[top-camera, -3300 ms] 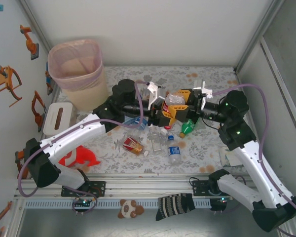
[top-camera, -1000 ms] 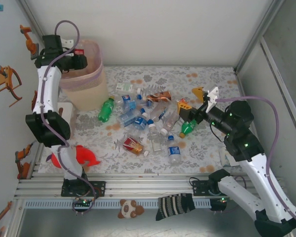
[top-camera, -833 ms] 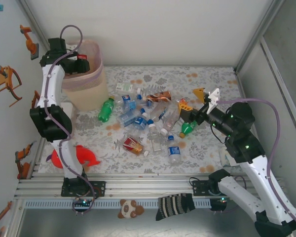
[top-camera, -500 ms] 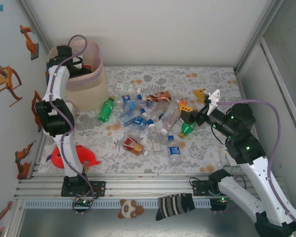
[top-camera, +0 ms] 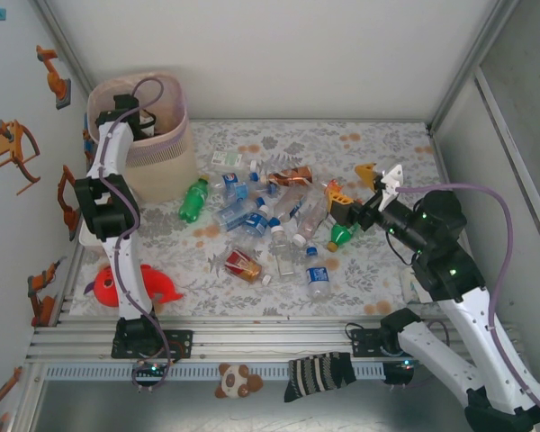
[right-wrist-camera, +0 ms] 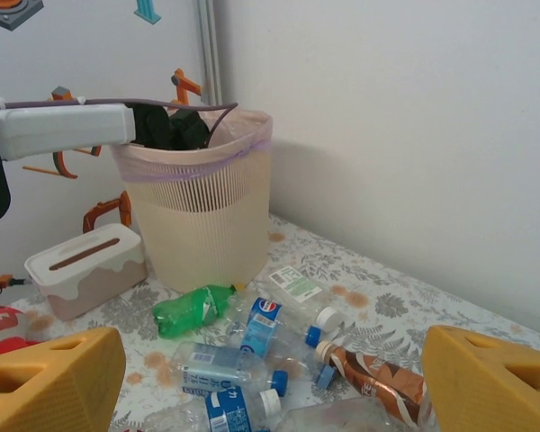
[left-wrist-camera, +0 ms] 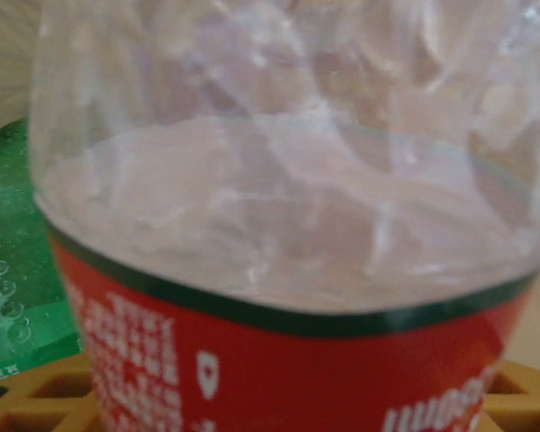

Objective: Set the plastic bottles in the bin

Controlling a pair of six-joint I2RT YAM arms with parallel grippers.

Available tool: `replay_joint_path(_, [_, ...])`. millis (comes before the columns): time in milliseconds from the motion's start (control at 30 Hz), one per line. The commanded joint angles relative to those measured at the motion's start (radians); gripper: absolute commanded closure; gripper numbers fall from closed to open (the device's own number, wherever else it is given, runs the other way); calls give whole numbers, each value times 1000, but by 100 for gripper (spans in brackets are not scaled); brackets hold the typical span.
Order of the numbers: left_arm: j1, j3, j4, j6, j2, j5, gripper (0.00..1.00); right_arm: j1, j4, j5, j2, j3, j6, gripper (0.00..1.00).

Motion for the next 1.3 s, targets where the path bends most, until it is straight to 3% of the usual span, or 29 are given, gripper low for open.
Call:
replay_joint_path(0, [6,25,-33,-7,-4,-8,31,4,1,10,-12,-7,-14,15])
replay_joint_path(467, [4,45,6,-17,-175,-14,23,4,4,16,-30,-3,-8,15])
replay_joint_path(967, [-22,57,25,-8,-373,1,24,4,-4,14,-39,2,-5,16])
replay_joint_path(1267, [-88,33,22,26,-508,9,25,4,5,9,-27,5,3,16])
